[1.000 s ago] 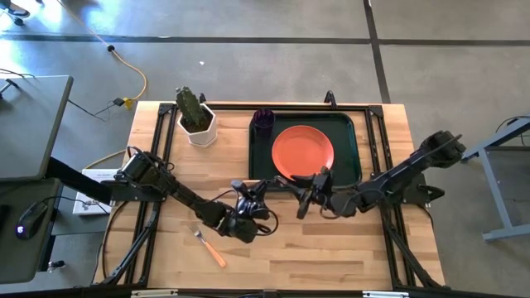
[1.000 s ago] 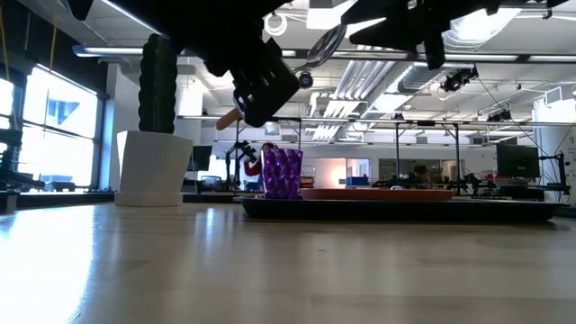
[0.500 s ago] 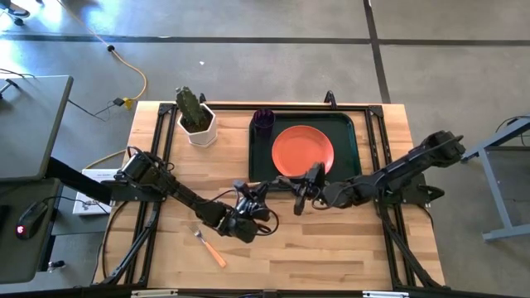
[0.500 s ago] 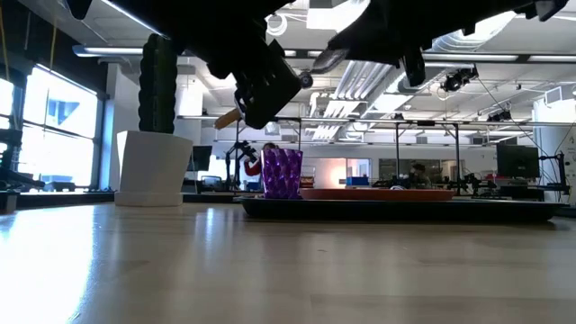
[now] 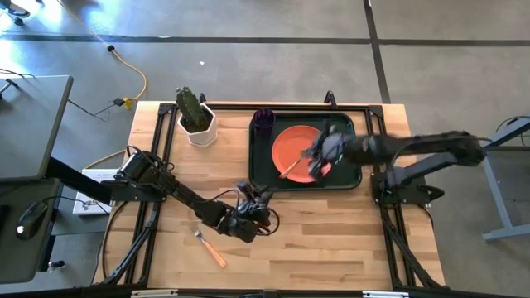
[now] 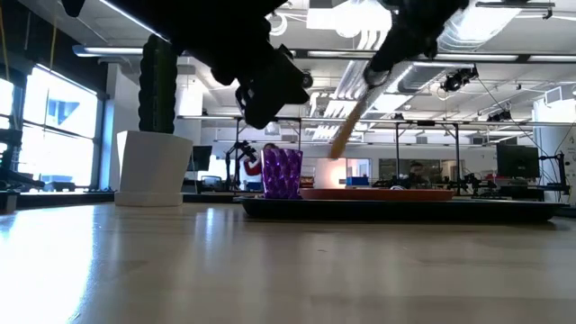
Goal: Pick and place plate/cup/fork/spoon on tray
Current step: Put the yellow spoon on the black tray to the right of the orange plate
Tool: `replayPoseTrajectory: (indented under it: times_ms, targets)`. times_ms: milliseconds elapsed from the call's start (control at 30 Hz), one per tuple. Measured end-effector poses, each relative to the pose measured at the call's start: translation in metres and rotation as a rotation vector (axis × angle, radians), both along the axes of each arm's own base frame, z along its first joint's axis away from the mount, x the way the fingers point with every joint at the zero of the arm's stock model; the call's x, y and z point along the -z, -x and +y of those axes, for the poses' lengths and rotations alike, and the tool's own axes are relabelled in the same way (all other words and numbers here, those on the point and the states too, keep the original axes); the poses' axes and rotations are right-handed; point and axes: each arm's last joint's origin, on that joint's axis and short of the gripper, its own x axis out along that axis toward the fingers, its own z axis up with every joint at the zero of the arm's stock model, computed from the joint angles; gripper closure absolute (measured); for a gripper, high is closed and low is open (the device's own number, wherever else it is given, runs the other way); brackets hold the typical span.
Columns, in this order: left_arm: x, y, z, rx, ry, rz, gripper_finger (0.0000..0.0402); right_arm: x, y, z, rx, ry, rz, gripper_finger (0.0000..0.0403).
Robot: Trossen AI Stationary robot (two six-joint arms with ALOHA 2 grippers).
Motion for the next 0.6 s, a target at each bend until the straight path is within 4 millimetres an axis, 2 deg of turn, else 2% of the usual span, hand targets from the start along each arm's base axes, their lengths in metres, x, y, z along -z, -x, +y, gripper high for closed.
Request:
replayPoseTrajectory:
  times_ms: [133,233,400,500,600]
  targets:
    - [0.003,-0.004,0.012,0.111,0.140,0.058,0.0272,-0.041,0.033,-0.031,-0.136,-0.055,0.175,0.0401]
    - [0.008,-0.009,0.025,0.149,0.241,0.088,0.0276,-0.052,0.056,-0.059,-0.122,-0.045,0.317,0.0402]
    - [0.012,-0.015,0.046,0.155,0.320,0.120,0.0286,-0.039,0.082,-0.101,-0.166,-0.127,0.468,0.0402]
    - [0.011,-0.017,0.051,0.124,0.306,0.106,0.0291,-0.030,0.090,-0.120,-0.229,-0.248,0.480,0.0402]
    - [0.010,-0.017,0.054,0.089,0.272,0.102,0.0294,-0.019,0.093,-0.140,-0.228,-0.290,0.522,0.0402]
